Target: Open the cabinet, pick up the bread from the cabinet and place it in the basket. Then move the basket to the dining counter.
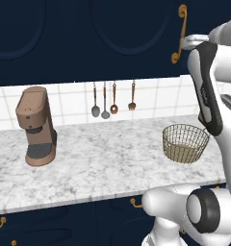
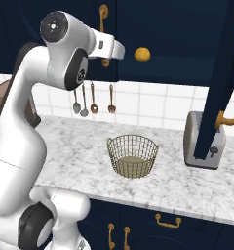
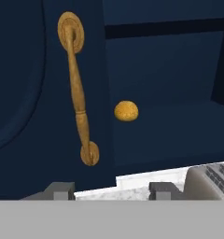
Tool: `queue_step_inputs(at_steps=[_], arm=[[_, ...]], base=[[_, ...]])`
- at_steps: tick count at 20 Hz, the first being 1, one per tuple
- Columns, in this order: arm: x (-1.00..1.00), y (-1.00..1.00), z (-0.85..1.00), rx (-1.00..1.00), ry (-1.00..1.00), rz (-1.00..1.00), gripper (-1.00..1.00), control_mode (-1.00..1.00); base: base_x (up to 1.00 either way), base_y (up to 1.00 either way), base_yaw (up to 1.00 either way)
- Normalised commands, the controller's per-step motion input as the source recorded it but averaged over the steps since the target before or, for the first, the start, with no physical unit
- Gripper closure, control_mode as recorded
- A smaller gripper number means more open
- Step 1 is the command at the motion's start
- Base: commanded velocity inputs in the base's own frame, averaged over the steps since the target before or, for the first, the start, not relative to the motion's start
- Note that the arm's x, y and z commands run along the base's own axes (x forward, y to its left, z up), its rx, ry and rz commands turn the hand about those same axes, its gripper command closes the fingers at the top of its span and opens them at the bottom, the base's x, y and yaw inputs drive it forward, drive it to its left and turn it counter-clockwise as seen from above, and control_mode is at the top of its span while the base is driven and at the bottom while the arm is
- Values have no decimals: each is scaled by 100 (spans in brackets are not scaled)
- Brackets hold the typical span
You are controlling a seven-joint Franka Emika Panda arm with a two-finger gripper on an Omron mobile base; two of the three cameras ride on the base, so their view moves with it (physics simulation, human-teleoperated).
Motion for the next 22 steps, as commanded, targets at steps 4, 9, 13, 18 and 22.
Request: queue_step_inputs(at_steps=[4, 9, 13, 18, 22], arm=[[46, 0, 36, 0, 6, 0, -100, -100], [37, 1, 13, 0, 5, 0, -100, -100], [33, 8, -3, 0, 0, 0, -100, -100], [48, 28, -23, 0, 0, 0, -100, -100], [62, 6, -12, 2, 3, 0, -100, -100]], base=[[0, 0, 0], [0, 0, 0], [0, 0, 0], [0, 0, 0], [0, 0, 0]])
